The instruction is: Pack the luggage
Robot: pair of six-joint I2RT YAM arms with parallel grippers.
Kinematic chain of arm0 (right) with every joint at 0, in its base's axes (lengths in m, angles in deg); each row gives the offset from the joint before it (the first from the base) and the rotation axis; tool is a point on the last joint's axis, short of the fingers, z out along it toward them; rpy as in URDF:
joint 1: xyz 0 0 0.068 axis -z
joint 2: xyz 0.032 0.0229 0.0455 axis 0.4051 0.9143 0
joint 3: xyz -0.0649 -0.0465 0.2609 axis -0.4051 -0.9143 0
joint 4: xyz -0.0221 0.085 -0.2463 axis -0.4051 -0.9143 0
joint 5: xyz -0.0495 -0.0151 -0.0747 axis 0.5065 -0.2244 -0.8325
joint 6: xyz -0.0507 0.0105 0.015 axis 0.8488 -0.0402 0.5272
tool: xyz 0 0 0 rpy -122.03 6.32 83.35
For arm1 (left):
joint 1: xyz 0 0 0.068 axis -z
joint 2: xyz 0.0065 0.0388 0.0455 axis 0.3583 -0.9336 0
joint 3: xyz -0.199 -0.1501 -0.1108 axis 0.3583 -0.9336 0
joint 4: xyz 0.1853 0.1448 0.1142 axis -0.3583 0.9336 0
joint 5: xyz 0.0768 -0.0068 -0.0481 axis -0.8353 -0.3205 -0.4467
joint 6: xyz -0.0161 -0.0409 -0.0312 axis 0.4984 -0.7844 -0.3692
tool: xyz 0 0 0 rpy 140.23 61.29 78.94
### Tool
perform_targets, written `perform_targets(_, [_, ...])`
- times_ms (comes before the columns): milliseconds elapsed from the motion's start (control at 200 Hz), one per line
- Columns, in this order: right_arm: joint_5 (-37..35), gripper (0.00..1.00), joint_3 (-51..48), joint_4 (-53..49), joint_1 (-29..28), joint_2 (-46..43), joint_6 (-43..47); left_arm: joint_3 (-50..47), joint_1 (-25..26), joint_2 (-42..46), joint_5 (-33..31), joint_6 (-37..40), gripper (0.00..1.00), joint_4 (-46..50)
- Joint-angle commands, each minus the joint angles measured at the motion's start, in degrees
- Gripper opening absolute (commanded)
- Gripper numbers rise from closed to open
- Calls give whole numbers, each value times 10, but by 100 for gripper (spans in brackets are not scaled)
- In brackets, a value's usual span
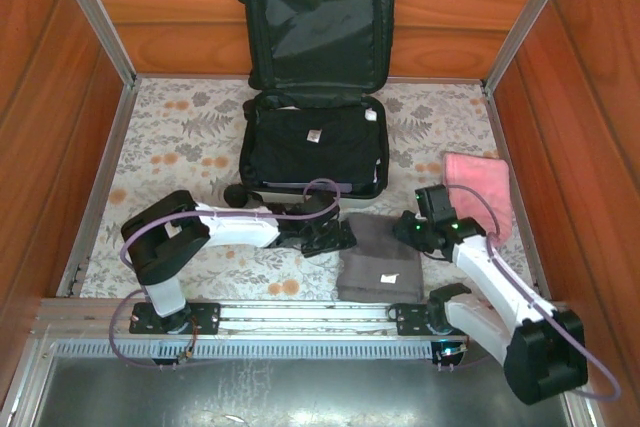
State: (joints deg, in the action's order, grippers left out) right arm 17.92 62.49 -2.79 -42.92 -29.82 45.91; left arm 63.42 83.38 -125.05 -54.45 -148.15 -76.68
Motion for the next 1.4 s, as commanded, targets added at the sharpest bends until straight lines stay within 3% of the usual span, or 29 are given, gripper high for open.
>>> perform_targets(0, [-48,42,13,-62,3,-46,-3,-24,15,11,-38,-45,89,26])
perform_targets(115, [-101,63,28,-108,13,-46,-20,-12,24,8,-45,-40,89,23])
perform_targets(320, [-82,70,14,-68,22,25,-32,11,31,-4,-36,-34,89,7])
perform_targets(505, [-45,64,-4,4,23,84,-26,13,32,0,-40,-38,90,-9])
perform_targets(765, [-19,58,12,22,23,160,5,9,32,34,-61,-1,91,-29])
perform_targets(885, [-13,56,12,30,23,162,8,22,28,21,-52,23,91,-40])
perform_targets(1115, [3,53,7,38,23,156,12,36,9,-31,2,-3,90,-62])
perform_targets(1394, [32,46,-6,39,23,139,16,22,-14,-50,-3,-41,88,-87])
